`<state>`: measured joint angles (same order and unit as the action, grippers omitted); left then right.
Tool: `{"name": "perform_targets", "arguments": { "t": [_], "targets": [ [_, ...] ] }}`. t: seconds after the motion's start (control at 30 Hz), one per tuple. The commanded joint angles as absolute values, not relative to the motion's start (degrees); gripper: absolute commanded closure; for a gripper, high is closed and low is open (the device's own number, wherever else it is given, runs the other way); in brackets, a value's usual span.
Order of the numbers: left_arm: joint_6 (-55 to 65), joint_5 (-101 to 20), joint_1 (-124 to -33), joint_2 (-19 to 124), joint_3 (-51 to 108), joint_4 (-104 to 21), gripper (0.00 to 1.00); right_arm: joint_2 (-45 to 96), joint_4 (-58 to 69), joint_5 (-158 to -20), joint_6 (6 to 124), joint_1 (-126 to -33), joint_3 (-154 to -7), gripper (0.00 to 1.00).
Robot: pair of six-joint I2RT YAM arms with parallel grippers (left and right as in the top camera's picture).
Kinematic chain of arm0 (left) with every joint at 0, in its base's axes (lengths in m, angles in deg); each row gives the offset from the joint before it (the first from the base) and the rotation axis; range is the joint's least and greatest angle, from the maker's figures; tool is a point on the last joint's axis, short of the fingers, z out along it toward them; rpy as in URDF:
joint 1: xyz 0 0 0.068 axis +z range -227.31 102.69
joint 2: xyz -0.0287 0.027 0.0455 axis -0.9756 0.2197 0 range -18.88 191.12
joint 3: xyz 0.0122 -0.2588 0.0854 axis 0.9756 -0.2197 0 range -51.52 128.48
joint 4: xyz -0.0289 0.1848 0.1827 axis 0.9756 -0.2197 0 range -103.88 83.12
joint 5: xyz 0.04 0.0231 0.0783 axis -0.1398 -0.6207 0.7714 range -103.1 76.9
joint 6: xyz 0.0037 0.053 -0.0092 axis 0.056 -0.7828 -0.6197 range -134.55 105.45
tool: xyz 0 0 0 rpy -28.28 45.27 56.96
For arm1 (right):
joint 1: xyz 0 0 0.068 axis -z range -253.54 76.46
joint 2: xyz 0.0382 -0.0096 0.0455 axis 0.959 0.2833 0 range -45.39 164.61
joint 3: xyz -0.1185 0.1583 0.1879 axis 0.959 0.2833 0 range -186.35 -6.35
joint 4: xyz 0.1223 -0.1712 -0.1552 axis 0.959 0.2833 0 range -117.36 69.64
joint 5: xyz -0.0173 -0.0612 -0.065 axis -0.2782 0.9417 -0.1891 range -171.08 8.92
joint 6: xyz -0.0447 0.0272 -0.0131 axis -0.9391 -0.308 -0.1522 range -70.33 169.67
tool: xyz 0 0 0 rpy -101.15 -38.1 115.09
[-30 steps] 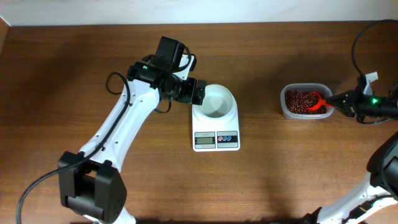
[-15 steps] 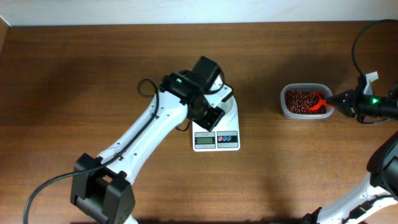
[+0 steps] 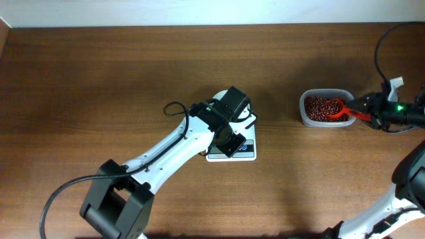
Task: Scoop item into bowl and weigh 50g on scale
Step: 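Lower left gripper onto the scale's front buttons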
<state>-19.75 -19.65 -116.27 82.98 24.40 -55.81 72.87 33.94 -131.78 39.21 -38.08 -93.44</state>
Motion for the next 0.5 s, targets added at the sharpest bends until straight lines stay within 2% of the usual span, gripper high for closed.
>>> {"name": "perform_targets", "arguments": {
  "t": [0.0, 0.07, 0.47],
  "targets": [
    [-20.88, -19.03, -116.44, 83.35, 23.94, -54.52, 1.0, 73.26, 33.9, -129.68, 38.95, -37.88, -93.18, 0.2],
    [-20.88, -19.03, -116.44, 83.35, 23.92, -54.45, 1.0, 73.26, 33.9, -128.39, 38.95, -37.9, -93.18, 0.01],
    [-20.88, -19.08, -116.44, 83.35, 23.83, -54.43, 1.0, 73.26, 33.85, -128.41, 38.97, -37.9, -93.18, 0.01]
  ]
}}
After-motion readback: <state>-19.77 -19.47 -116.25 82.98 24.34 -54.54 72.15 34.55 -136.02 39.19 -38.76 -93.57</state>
